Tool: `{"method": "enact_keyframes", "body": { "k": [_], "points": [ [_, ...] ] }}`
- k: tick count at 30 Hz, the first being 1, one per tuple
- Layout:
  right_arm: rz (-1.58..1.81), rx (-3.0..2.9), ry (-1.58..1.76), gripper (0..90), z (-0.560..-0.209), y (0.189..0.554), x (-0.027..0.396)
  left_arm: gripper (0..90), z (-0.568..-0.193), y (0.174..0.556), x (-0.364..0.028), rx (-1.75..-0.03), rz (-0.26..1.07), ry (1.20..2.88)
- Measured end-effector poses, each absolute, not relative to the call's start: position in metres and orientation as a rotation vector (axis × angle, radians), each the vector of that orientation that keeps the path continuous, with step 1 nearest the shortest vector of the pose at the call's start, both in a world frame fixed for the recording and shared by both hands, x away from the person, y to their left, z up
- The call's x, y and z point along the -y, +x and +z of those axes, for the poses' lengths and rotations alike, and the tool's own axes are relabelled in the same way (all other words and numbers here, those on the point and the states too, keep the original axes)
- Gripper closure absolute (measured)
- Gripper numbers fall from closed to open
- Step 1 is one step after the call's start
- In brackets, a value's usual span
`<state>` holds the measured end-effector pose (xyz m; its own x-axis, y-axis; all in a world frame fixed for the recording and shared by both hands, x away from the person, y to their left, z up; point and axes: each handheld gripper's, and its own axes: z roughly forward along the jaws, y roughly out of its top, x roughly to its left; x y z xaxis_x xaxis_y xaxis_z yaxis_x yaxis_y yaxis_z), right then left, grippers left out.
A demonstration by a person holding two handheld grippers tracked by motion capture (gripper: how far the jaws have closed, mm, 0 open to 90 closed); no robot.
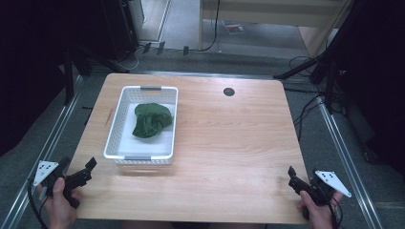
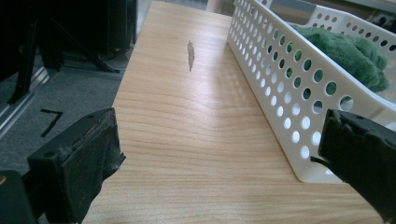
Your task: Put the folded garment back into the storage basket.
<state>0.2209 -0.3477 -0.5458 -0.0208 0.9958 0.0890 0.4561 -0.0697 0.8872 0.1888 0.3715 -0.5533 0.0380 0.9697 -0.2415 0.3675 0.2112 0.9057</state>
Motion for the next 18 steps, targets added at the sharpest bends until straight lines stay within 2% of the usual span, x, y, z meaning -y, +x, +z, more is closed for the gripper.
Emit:
{"method": "enact_keyframes", "body": {
  "k": [18],
  "points": [
    [1.038, -1.54, 1.605, 13.0, -0.5459, 0.2213, 0.3484, 0.0, -0.5541, 0.1894, -0.374, -1.515, 0.742, 1.297]
  ]
}}
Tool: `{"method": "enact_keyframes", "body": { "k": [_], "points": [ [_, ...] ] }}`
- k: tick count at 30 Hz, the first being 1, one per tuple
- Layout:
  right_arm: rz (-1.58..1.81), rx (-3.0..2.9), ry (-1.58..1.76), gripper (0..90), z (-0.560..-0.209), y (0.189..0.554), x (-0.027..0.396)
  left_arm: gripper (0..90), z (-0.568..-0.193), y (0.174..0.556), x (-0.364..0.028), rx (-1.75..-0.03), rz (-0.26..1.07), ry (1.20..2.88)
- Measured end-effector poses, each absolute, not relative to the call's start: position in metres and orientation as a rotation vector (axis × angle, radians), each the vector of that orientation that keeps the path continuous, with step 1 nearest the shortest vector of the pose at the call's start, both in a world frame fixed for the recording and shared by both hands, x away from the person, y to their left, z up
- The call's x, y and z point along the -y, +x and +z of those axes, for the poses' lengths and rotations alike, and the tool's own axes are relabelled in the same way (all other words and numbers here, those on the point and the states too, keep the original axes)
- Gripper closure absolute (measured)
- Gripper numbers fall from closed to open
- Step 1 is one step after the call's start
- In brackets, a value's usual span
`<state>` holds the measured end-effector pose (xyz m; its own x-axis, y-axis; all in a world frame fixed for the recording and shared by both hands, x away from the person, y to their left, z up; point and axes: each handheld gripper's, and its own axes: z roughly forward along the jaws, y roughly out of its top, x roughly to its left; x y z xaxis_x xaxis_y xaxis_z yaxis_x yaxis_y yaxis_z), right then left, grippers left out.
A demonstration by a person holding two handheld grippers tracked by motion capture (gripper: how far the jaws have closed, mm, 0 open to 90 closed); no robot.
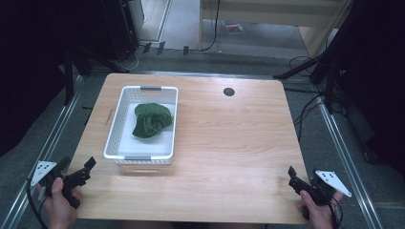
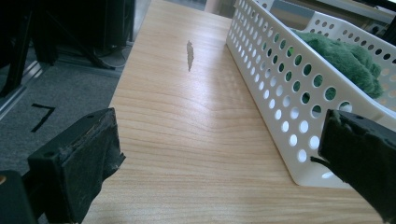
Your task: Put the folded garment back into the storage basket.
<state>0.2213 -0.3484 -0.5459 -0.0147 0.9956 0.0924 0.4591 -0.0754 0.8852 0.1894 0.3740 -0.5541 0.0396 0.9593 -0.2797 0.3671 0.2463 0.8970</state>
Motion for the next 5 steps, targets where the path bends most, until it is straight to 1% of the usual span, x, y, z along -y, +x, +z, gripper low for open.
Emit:
{"method": "enact_keyframes", "body": {
  "k": [5],
  "points": [
    [1.037, -1.54, 1.606, 13.0, -0.5459, 0.2213, 0.3483, 0.0, -0.5541, 0.1895, -0.3742, -1.515, 0.739, 1.299]
  ]
}}
